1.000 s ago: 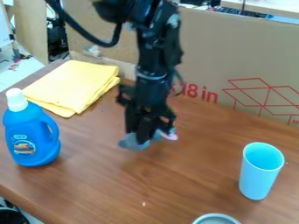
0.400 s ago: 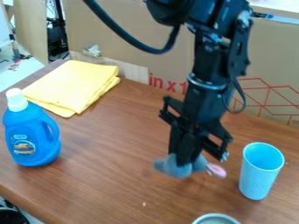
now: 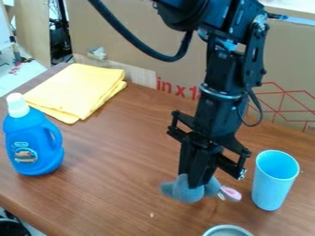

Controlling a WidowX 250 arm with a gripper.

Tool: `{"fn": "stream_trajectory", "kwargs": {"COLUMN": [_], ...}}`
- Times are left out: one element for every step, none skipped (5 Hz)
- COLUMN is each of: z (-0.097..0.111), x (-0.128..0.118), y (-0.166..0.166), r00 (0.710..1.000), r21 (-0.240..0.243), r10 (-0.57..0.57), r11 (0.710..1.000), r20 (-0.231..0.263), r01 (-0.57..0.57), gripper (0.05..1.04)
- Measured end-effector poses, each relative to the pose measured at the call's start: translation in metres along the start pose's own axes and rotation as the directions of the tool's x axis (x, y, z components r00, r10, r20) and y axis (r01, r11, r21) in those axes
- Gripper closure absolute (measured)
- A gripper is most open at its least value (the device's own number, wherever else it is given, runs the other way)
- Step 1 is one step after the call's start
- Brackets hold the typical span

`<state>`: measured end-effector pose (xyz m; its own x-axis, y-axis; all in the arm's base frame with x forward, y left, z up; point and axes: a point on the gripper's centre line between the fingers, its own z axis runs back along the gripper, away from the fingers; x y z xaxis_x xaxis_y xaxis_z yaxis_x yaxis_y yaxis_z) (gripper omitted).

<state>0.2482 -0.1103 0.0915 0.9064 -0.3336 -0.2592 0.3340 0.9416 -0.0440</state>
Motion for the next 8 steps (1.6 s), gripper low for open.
{"fn": "stream_trajectory", "kwargs": {"z": [-0.007, -0.015, -0.028, -0.035, -0.026, -0.007, 0.007, 0.018], "x": [-0.002, -0.005, -0.010, -0.007, -0.002, 0.005, 0.010, 0.009], "y": [-0.004, -0.010, -0.017, -0.019, -0.023, -0.015, -0.013, -0.010], "r00": [1.000, 0.998, 0.994, 0.988, 0.975, 0.965, 0.958, 0.954], "r21": [-0.028, -0.053, -0.047, -0.065, -0.080, -0.087, -0.107, -0.135], "r10": [-0.007, -0.035, -0.083, -0.157, -0.206, -0.190, -0.169, -0.145], "r11": [1.000, 0.998, 0.996, 0.986, 0.974, 0.974, 0.974, 0.973], "r20": [-0.025, -0.055, -0.066, -0.002, 0.083, 0.179, 0.231, 0.263], "r01": [0.006, 0.032, 0.080, 0.157, 0.213, 0.208, 0.198, 0.186], "gripper": [0.984, 0.984, 0.984, 0.964, 0.773, 0.477, 0.172, 0.067]}}
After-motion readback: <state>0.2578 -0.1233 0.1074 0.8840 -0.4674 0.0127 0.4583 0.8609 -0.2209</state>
